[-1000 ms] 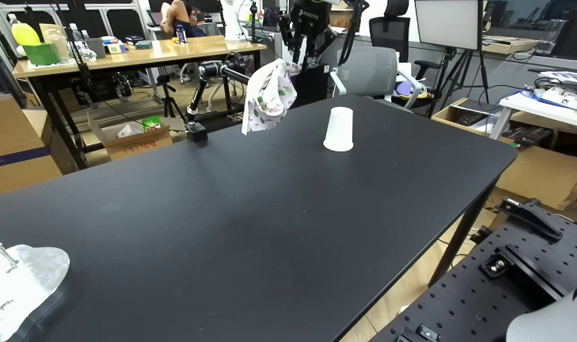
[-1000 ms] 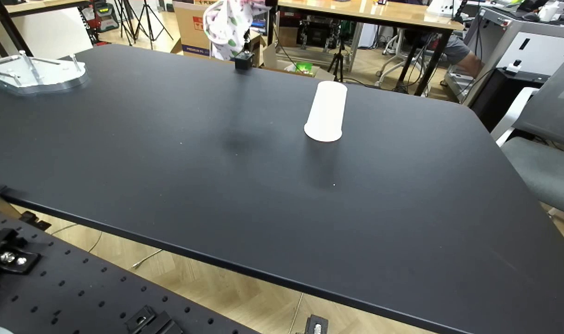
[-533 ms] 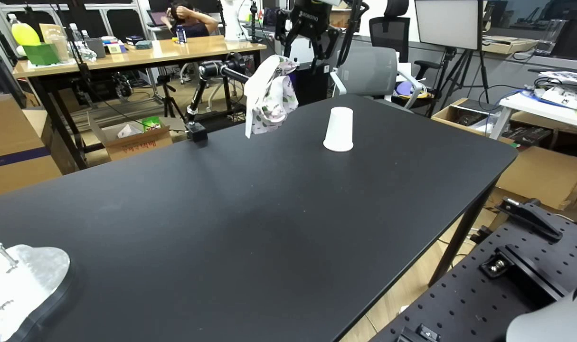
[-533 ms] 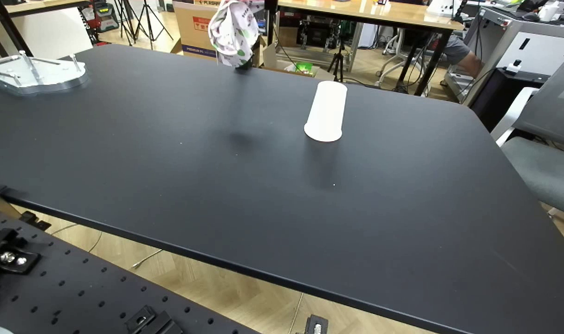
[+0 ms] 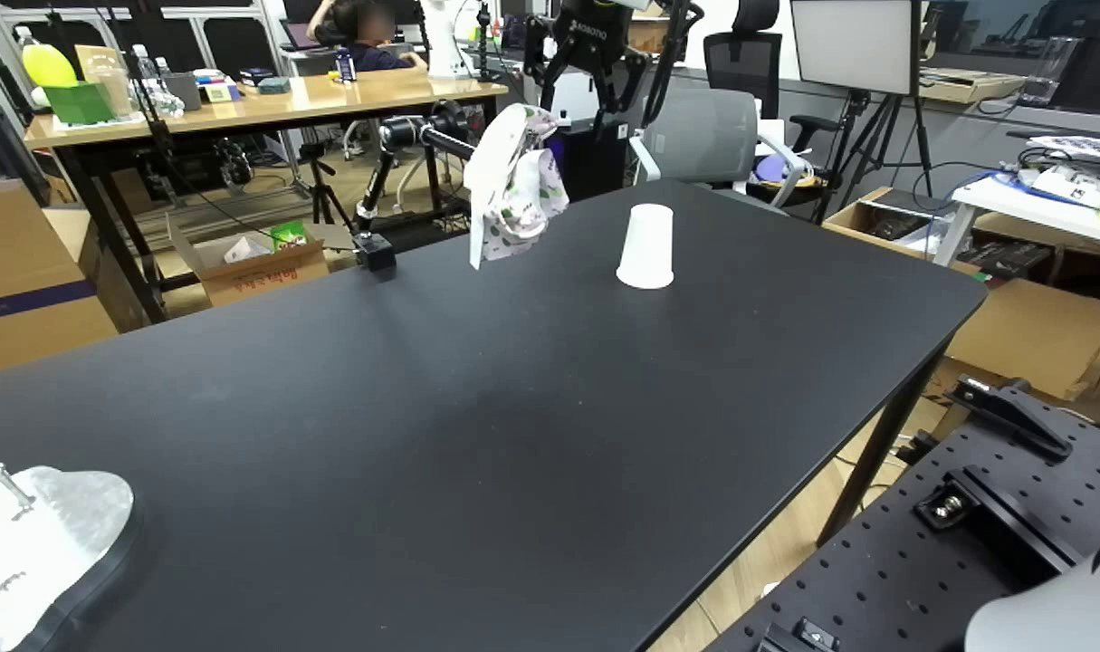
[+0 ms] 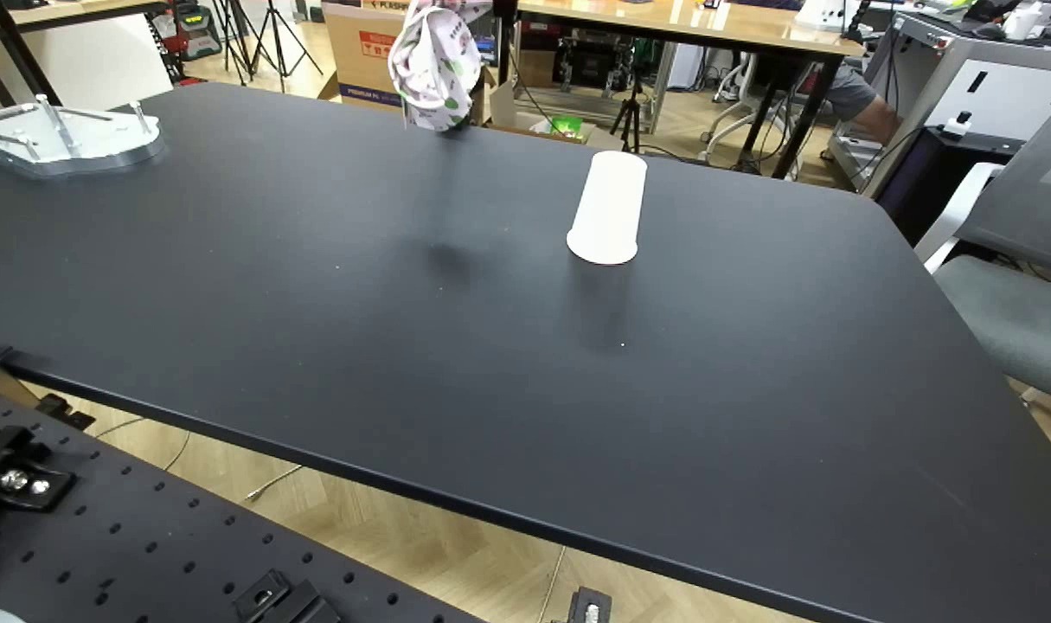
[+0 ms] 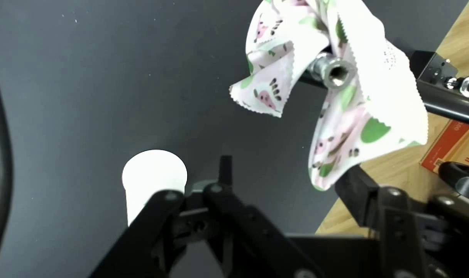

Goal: Pick up the clothe and put it on the mental object

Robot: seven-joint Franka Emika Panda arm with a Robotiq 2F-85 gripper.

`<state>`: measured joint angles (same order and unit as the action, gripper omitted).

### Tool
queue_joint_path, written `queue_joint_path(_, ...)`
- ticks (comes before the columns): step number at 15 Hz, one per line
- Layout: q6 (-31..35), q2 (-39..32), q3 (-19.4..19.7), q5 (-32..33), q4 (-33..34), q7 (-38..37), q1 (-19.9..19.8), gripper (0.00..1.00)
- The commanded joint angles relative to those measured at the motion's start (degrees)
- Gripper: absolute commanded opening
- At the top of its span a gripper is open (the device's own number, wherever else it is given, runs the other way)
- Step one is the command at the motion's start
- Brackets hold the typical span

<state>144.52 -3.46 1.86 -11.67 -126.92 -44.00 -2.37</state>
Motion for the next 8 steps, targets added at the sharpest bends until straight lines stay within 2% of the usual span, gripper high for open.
queue_joint_path(1,0.87,1.36,0.11,-2.28,-1.16,0.18,0.42,0.4)
queue_joint_path(6,2.52,1.29,-0.41,-5.92,-1.58,0.83,0.95,0.06)
queue_joint_path(8,3.64,1.39,-0.39,-6.82,-2.11,0.8,0.92,0.0)
